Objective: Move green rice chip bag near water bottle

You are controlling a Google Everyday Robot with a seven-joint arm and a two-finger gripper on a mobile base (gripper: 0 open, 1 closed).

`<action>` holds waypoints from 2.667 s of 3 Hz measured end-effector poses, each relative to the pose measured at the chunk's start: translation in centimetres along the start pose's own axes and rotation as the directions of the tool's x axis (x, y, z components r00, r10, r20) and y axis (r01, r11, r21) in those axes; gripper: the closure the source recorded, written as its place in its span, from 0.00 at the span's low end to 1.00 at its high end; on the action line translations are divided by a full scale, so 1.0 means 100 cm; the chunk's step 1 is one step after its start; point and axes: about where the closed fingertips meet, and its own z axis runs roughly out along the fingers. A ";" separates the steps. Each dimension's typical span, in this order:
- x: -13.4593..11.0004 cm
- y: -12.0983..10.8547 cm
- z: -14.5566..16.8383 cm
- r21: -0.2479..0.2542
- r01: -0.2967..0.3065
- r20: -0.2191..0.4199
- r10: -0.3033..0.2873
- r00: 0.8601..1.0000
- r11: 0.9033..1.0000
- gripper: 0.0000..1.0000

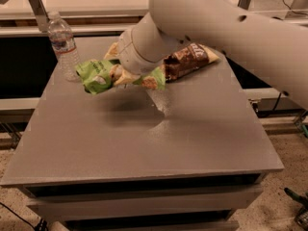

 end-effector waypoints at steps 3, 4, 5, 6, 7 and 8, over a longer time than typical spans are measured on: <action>-0.021 -0.030 0.058 -0.036 0.110 0.004 -0.110 0.994 0.993 1.00; -0.022 -0.029 0.057 -0.037 0.111 0.004 -0.111 0.994 0.993 0.82; -0.024 -0.029 0.057 -0.038 0.114 0.005 -0.114 0.994 0.993 0.59; -0.025 -0.029 0.057 -0.038 0.116 0.006 -0.116 0.993 0.992 0.36; -0.027 -0.029 0.057 -0.039 0.119 0.007 -0.119 0.993 0.992 0.13; -0.028 -0.028 0.057 -0.039 0.121 0.008 -0.121 0.993 0.992 0.00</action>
Offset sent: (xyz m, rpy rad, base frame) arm 0.0394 0.0610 -0.0199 -0.0771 -0.0228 0.0805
